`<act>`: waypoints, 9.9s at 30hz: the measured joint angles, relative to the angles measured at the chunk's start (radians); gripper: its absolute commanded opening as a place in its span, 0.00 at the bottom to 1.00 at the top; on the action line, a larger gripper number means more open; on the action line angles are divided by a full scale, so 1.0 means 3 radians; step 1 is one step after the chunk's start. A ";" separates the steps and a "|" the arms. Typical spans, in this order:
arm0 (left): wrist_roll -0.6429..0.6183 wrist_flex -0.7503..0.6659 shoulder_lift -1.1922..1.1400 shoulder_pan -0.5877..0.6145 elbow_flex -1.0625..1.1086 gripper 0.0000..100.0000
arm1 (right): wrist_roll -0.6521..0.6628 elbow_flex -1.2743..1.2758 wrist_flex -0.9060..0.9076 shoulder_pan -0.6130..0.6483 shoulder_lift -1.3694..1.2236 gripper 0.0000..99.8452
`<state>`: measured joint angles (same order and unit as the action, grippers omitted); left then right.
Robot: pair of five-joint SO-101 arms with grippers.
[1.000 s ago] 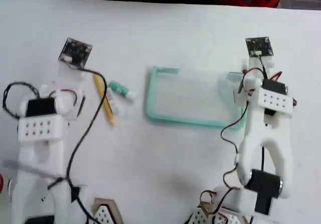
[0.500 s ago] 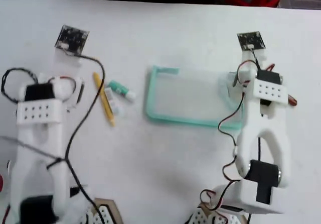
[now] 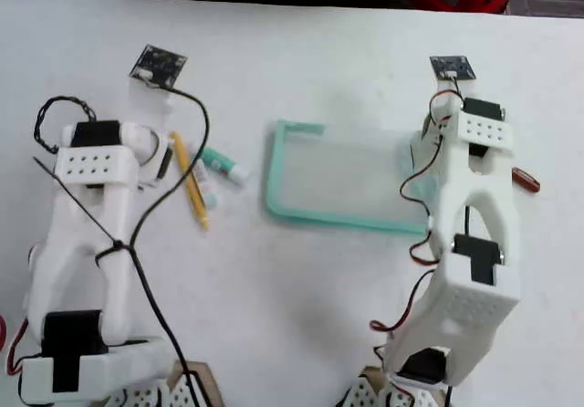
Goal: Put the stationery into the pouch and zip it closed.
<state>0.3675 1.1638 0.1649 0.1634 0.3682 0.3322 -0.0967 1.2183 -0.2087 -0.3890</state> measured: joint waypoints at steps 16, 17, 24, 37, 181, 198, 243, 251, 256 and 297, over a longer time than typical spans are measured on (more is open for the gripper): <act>0.0000 -0.0010 -0.0005 -0.0230 0.0000 0.03 | -0.0005 -0.0153 0.0174 -0.0020 -0.0005 0.02; 0.0000 -0.0036 -0.0005 -0.0292 0.0000 0.03 | -0.0005 -0.0153 0.0225 -0.0015 0.0082 0.02; 0.0005 -0.0281 -0.0005 -0.0834 0.0000 0.23 | -0.0005 -0.0153 0.0670 0.0010 0.0982 0.02; 0.0077 0.0113 0.0189 -0.0133 0.0000 0.17 | 0.0046 0.0281 0.0164 -0.0056 0.0660 0.29; 0.0133 -0.0435 -0.1913 -0.1437 -0.1181 0.17 | 0.0256 -0.0598 0.0465 0.0338 -0.0419 0.39; -0.0230 -0.0650 -0.1918 -0.1432 -0.1181 0.17 | 0.0460 -0.1146 0.0445 -0.0261 -0.0609 0.24; -0.0230 -0.0650 -0.1923 -0.1366 -0.1187 0.17 | -0.0072 -0.1775 0.1095 0.0547 -0.0844 0.24; -0.0230 -0.0650 -0.1938 -0.1366 -0.1187 0.17 | -0.1422 -0.1836 0.0624 0.0348 -0.0844 0.24; -0.0235 -0.0665 -0.2097 -0.1371 -0.1253 0.17 | -0.2388 -0.1836 0.0506 0.0353 -0.1013 0.24; -0.0235 -0.0609 -0.2133 -0.1386 -0.1371 0.17 | -0.2394 -0.2455 0.0941 0.0061 -0.1095 0.02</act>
<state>0.2969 0.9812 -0.4749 -0.2524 -0.0430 -0.3859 -0.8332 1.5006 -0.1903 -0.7173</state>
